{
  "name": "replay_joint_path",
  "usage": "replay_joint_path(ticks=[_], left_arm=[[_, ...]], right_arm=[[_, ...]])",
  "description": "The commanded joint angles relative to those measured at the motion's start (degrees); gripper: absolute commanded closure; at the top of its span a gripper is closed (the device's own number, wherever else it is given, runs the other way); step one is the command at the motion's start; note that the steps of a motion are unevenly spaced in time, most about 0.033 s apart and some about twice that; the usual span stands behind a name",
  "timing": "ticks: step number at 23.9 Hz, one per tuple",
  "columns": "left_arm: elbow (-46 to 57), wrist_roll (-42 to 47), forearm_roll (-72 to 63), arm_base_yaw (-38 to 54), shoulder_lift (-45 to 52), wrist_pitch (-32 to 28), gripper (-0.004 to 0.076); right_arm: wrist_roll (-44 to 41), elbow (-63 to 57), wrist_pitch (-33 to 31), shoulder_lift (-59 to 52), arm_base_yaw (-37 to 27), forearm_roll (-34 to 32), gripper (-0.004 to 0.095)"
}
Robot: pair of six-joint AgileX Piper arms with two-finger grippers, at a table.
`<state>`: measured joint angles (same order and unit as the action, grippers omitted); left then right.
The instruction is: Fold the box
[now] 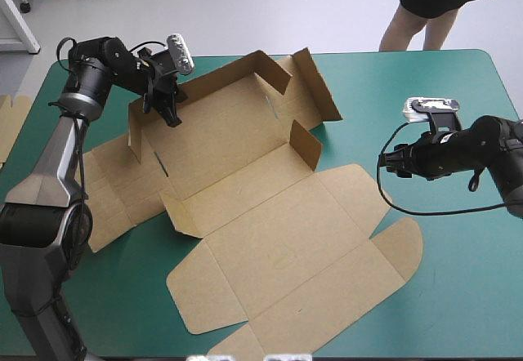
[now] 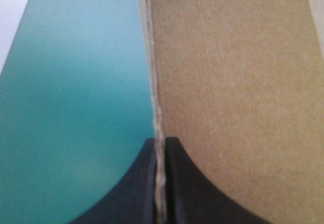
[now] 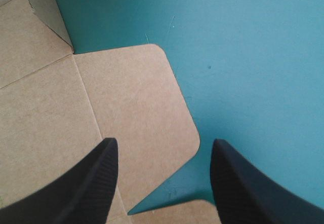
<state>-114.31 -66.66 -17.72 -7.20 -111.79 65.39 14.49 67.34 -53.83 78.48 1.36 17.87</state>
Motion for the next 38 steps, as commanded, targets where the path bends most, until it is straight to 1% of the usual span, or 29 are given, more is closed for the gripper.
replay_joint_path(ticks=[1, 2, 5, 7, 10, 15, 19, 21, 24, 26, 29, 32, 36, 38], left_arm=[[-3.35, -1.02, 0.62, -3.41, 3.27, -2.30, 0.0716], [-3.79, -1.14, 3.22, -4.79, 3.27, -2.30, 0.0716], [-4.09, -1.14, 17.72, -11.31, 3.27, -2.90, 0.0715], [-4.09, -1.48, 20.20, -12.90, 3.39, -3.94, 0.0715], [-4.09, -4.81, 20.05, -12.90, 4.14, -3.87, 0.0716], [-4.18, -10.35, 15.27, -12.90, 9.01, -5.34, 0.0720], [-3.81, -12.99, 14.30, -16.28, 10.38, -4.94, 0.0734], [-3.11, -11.99, 15.35, -18.08, 10.38, -6.91, 0.0734], [-0.82, -8.51, 16.45, -20.07, 10.59, -10.56, 0.0734], [1.72, -5.53, 17.72, -21.12, 10.98, -13.34, 0.0734], [6.77, -1.80, 21.28, -22.52, 12.52, -17.08, 0.0734], [14.15, 3.29, 23.86, -23.59, 14.99, -22.92, 0.0734], [24.51, 10.28, 26.84, -25.37, 19.94, -32.98, 0.0734], [28.93, 14.26, 29.35, -26.54, 22.22, -36.49, 0.0734]], right_arm=[[1.01, 1.82, 1.56, -1.56, -0.62, 1.24, 0.0399], [1.01, 1.82, 1.68, -1.56, -0.62, 1.24, 0.0399], [1.48, 1.82, 2.11, -1.56, -0.62, 1.24, 0.0399], [1.65, 1.82, 2.32, -1.56, -0.62, 1.24, 0.0399], [1.65, 1.82, 2.21, -1.56, -0.62, 1.24, 0.0399], [1.65, 1.82, 1.35, -1.56, -0.62, 1.44, 0.0399], [1.65, 1.82, -0.84, -1.56, -0.62, 0.76, 0.0399], [1.23, 1.82, -1.37, -1.84, -0.62, -0.34, 0.0399], [-1.01, 1.82, 0.09, -3.65, -0.69, -4.14, 0.0399], [-3.05, 1.82, 1.85, -5.87, -0.69, -7.22, 0.0399], [-4.63, 1.82, 3.22, -9.02, -0.78, -9.61, 0.0399], [-5.03, 1.82, 3.27, -10.99, -0.78, -9.83, 0.0399], [-5.03, 1.82, 3.16, -11.37, -0.78, -9.92, 0.0399], [-5.16, 1.82, 3.46, -11.37, -0.78, -10.50, 0.0399]])
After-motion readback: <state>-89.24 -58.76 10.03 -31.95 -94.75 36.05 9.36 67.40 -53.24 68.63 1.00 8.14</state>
